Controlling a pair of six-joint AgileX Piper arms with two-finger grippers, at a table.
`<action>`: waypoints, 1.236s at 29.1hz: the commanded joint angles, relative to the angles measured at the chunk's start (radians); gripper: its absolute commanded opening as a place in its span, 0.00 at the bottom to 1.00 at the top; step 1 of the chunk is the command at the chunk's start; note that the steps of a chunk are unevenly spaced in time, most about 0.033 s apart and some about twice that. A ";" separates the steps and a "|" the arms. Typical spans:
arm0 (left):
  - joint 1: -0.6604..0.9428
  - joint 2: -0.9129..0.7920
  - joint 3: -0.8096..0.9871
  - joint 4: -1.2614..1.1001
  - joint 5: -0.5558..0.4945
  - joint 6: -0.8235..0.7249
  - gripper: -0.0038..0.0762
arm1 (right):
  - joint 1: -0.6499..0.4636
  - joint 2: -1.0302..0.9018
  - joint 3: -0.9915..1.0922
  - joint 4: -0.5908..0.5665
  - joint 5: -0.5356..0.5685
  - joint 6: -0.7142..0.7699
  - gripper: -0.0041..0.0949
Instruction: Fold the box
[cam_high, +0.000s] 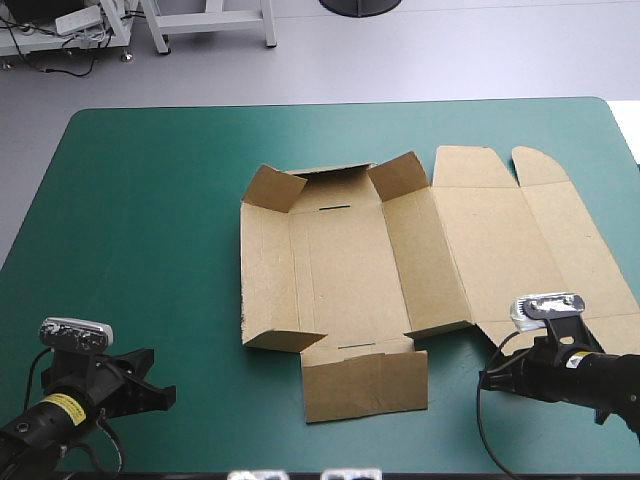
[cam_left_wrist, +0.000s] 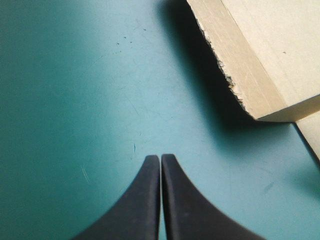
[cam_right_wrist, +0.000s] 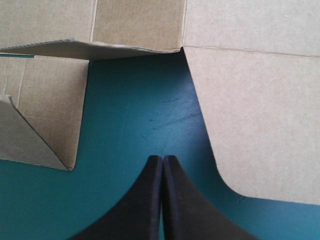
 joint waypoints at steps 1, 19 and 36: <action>-0.006 0.012 -0.036 -0.021 -0.074 0.004 0.06 | 0.003 -0.007 -0.032 0.025 -0.032 -0.012 0.02; -0.006 0.044 -0.036 -0.176 0.009 0.001 0.68 | 0.003 -0.007 -0.032 0.025 -0.049 -0.009 0.02; -0.006 0.372 -0.089 -0.436 -0.081 0.128 0.69 | 0.003 -0.007 -0.032 0.050 -0.036 -0.006 0.02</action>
